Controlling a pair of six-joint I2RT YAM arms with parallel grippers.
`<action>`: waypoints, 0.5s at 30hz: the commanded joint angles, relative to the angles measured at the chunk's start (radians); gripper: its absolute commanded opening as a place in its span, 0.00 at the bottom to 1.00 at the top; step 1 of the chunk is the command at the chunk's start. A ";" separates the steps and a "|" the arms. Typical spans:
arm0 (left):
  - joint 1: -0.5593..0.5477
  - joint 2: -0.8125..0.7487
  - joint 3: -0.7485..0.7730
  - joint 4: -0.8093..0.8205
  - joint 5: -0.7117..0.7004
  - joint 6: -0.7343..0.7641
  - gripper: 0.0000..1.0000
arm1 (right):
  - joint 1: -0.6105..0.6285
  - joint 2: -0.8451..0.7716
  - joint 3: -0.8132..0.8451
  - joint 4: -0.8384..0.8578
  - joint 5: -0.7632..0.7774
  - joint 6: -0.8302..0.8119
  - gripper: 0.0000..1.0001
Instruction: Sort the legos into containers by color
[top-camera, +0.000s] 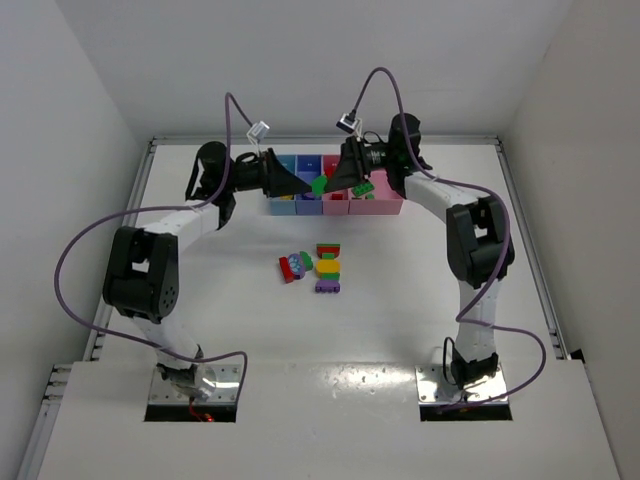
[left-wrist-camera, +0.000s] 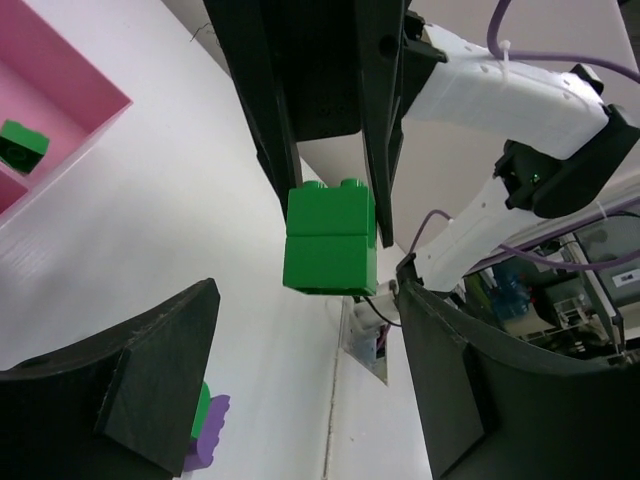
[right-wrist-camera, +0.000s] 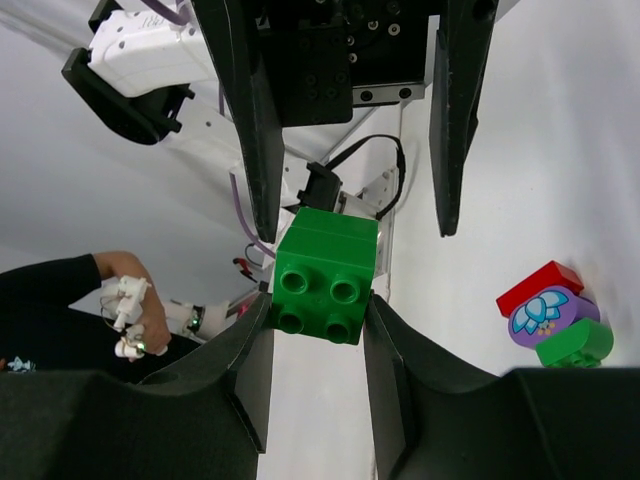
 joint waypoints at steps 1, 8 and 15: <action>-0.009 0.009 0.053 0.120 0.026 -0.067 0.76 | 0.008 -0.053 0.029 0.063 -0.034 -0.022 0.00; -0.018 0.029 0.062 0.179 0.055 -0.107 0.65 | 0.008 -0.053 0.040 0.063 -0.034 -0.022 0.00; -0.027 0.040 0.072 0.206 0.084 -0.133 0.61 | 0.017 -0.021 0.088 0.063 -0.025 -0.022 0.00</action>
